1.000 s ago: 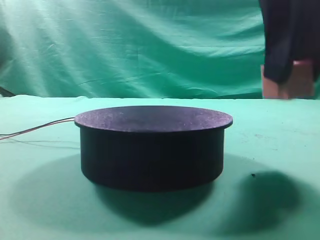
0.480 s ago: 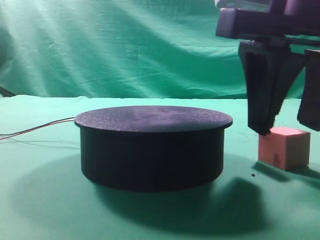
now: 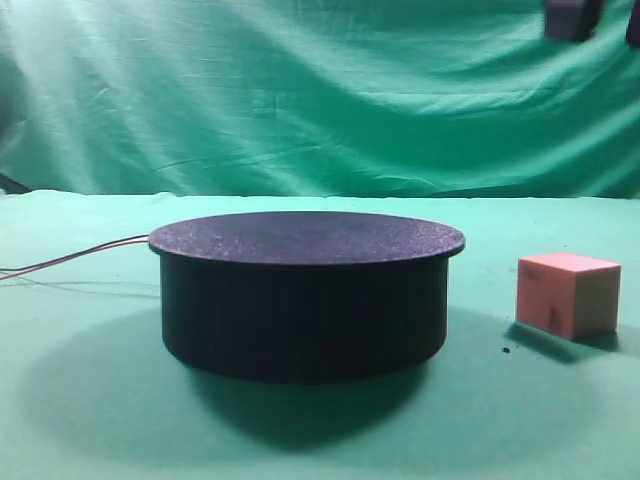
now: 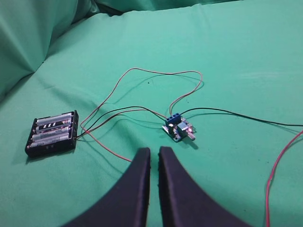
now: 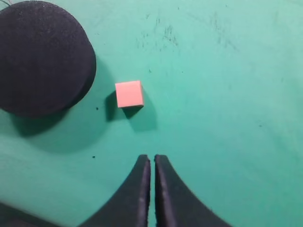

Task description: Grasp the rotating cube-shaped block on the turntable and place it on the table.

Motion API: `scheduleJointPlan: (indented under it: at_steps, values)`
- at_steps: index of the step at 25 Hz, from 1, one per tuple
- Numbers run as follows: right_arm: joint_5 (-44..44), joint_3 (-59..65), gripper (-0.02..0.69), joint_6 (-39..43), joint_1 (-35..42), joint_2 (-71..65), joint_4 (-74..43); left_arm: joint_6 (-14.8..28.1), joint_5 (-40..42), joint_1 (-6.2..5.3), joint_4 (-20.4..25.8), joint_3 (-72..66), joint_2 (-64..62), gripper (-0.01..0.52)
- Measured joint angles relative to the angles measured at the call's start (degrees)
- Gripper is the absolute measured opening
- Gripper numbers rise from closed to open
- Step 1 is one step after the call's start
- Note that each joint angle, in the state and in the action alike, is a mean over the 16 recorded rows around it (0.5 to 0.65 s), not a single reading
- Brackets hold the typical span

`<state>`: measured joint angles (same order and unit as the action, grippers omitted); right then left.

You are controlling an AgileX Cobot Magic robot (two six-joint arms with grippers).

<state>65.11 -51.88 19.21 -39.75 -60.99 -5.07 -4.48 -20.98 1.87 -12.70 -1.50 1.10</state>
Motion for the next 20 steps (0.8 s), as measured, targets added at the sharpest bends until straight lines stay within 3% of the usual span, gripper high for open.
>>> scheduleJointPlan:
  at_steps: [5,12,20]
  values:
    - [0.6,2.5,0.002,-0.9,0.0,6.8,1.1,0.0,0.0,0.00,0.0,0.0,0.0,0.000]
    - [-2.2,5.3,0.000,-3.6,0.0,11.1,2.7,0.0,0.0,0.00,0.0,0.0,0.0,0.000]
    - [-6.1,5.7,0.000,-13.7,0.6,12.1,4.1,0.0,0.0,0.00,0.0,0.0,0.0,0.000]
